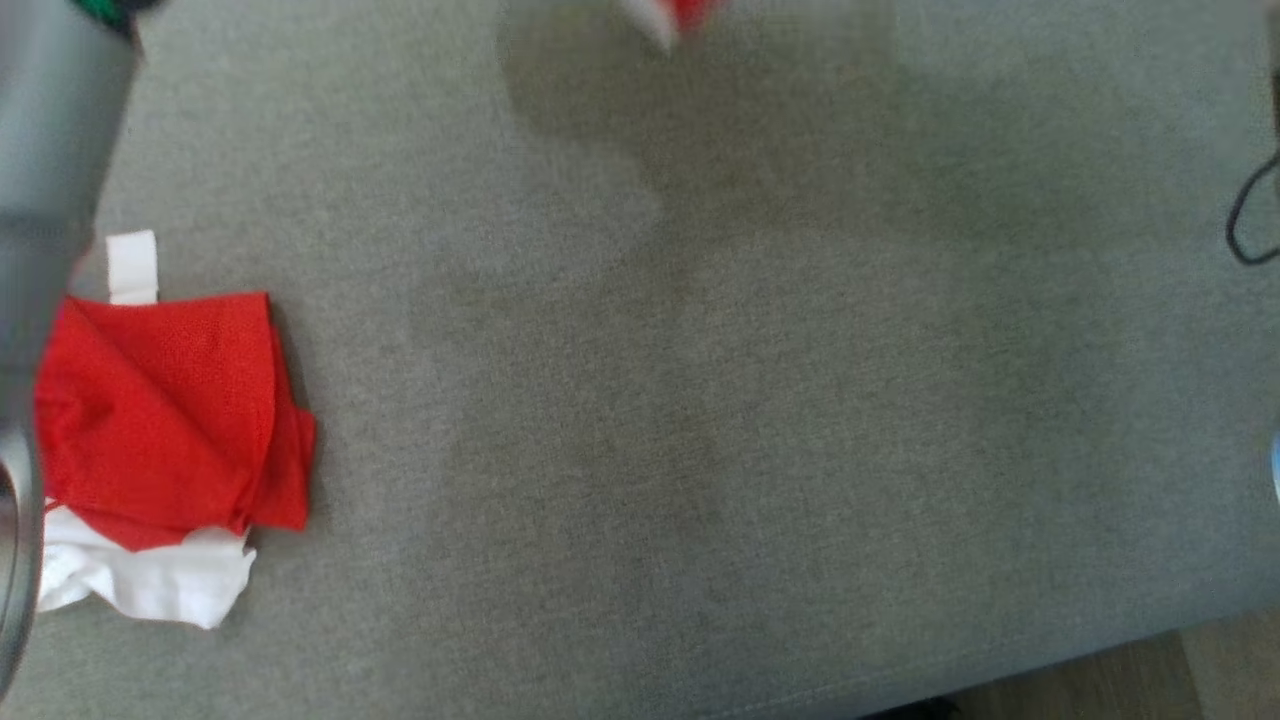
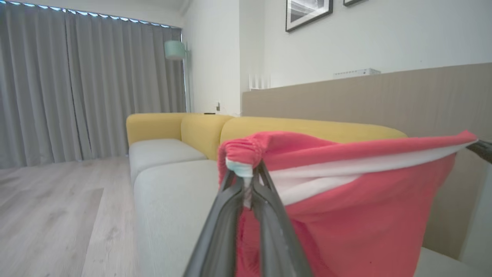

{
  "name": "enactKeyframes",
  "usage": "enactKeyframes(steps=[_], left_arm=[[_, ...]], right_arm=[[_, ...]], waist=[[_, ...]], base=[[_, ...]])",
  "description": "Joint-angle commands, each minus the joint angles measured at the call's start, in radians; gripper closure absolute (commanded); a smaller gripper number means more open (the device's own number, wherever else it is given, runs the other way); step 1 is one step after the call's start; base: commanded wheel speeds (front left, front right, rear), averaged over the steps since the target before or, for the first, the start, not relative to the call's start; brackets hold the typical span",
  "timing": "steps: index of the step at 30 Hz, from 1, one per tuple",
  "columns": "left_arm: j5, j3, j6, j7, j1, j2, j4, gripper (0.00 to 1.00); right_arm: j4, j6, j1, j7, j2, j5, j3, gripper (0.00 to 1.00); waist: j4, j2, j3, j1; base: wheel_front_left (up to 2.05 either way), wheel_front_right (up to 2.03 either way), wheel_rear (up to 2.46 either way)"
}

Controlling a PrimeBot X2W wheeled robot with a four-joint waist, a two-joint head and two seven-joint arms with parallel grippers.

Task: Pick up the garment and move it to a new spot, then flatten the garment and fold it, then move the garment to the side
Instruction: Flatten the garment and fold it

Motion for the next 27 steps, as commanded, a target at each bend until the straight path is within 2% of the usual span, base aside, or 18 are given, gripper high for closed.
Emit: enactKeyframes(steps=[1, 5, 8, 13, 14, 19, 22, 23, 27], left_arm=[[0.012, 0.041, -0.004, -0.022, -0.052, 0.034, 0.000, 1.00], [0.028, 0.030, -0.029, -0.119, -0.087, -0.003, 0.088, 1.00], [0.032, -0.011, -0.050, -0.151, -0.059, -0.026, 0.142, 1.00], [0.008, -0.105, -0.064, -0.159, 0.053, -0.048, 0.201, 1.00], [-0.020, -0.167, -0.065, -0.139, 0.110, -0.043, 0.183, 1.00], [-0.107, -0.308, -0.065, -0.082, 0.240, 0.027, 0.095, 1.00], [-0.161, -0.368, -0.065, -0.041, 0.306, 0.074, 0.032, 1.00], [-0.161, -0.368, -0.065, -0.041, 0.306, 0.074, 0.032, 1.00], [-0.199, -0.422, -0.065, 0.002, 0.366, 0.128, -0.041, 1.00]], right_arm=[[-0.001, -0.001, -0.021, -0.019, 0.013, -0.012, -0.011, 1.00], [0.129, -0.001, -0.046, -0.073, 0.030, -0.058, -0.022, 1.00], [0.211, -0.001, -0.030, -0.091, 0.034, -0.078, -0.005, 1.00], [0.339, -0.001, 0.028, -0.095, 0.030, -0.111, 0.092, 1.00], [0.385, -0.001, 0.053, -0.084, 0.024, -0.117, 0.149, 1.00], [0.468, -0.001, 0.132, -0.045, 0.009, -0.061, 0.291, 1.00], [0.479, -0.001, 0.181, -0.010, -0.016, 0.003, 0.385, 1.00], [0.479, -0.001, 0.181, -0.010, -0.016, 0.003, 0.385, 1.00], [0.447, -0.001, 0.240, 0.056, -0.072, 0.104, 0.513, 1.00]], waist=[[0.001, 0.0000, 0.025, -0.0004], [0.005, 0.0000, 0.055, -0.0004], [0.013, 0.0000, 0.075, -0.0004], [0.026, 0.0000, 0.079, -0.0004], [0.031, 0.0000, 0.072, -0.0004], [0.040, 0.0000, 0.029, -0.0004], [0.042, 0.0000, -0.005, -0.0004], [0.042, 0.0000, -0.005, -0.0004], [0.040, 0.0000, -0.047, -0.0004]], base=[[0.00, 0.00, 0.00], [0.00, 0.00, 0.00], [0.00, 0.00, 0.00], [0.00, 0.00, 0.00], [0.00, 0.00, 0.00], [0.00, 0.00, 0.00], [0.00, 0.00, 0.00], [0.00, 0.00, 0.00], [0.00, 0.00, 0.00]])
